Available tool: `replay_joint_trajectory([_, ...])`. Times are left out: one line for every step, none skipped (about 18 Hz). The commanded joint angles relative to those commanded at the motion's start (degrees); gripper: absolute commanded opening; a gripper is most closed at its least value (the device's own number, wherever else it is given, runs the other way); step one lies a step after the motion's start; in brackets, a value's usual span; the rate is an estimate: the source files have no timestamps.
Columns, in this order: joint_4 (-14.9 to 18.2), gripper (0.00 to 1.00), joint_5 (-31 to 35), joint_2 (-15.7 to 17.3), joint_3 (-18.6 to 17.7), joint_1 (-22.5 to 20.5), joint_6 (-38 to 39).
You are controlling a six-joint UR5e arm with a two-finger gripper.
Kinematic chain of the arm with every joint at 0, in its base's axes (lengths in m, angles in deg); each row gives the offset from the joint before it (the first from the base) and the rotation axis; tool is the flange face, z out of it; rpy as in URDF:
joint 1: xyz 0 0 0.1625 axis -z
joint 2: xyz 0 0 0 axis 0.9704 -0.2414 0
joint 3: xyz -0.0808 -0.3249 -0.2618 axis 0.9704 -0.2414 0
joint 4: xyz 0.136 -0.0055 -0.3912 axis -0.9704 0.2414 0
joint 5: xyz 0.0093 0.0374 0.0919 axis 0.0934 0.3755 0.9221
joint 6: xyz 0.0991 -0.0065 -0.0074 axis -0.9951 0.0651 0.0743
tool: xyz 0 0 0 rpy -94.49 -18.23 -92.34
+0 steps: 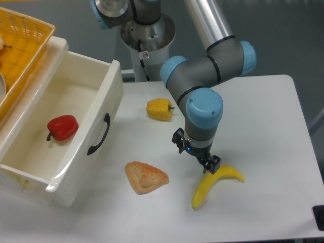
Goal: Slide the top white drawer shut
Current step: 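Raise the gripper away from the yellow banana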
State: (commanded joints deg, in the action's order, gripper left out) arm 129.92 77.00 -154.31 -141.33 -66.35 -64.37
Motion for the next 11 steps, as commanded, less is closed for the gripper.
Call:
replay_joint_trajectory([0.0, 1.00, 0.0, 0.0, 0.0, -0.1, 0.0])
replay_joint_trajectory([0.0, 1.00, -0.1, 0.1, 0.0, -0.1, 0.0])
replay_joint_trajectory([0.0, 1.00, -0.1, 0.1, 0.0, -0.1, 0.0])
replay_joint_trajectory([0.0, 1.00, -0.3, 0.1, -0.1, -0.1, 0.0])
replay_joint_trajectory([-0.1, 1.00, -1.0, 0.1, -0.3, -0.1, -0.1])
replay_joint_trajectory([-0.1, 1.00, -2.3, 0.2, -0.8, -0.1, -0.2])
replay_joint_trajectory([-0.2, 1.00, -2.8, 0.4, -1.9, -0.1, -0.2])
replay_joint_trajectory([-0.9, 1.00, -2.8, 0.5, -2.9, -0.1, -0.1])
replay_joint_trajectory([-2.4, 1.00, -2.6, 0.6, -4.1, 0.0, 0.6])
replay_joint_trajectory([-4.0, 1.00, -2.7, 0.7, -5.4, 0.0, 0.8])
replay_joint_trajectory([-4.3, 1.00, -2.7, 0.7, -6.0, 0.1, 0.9])
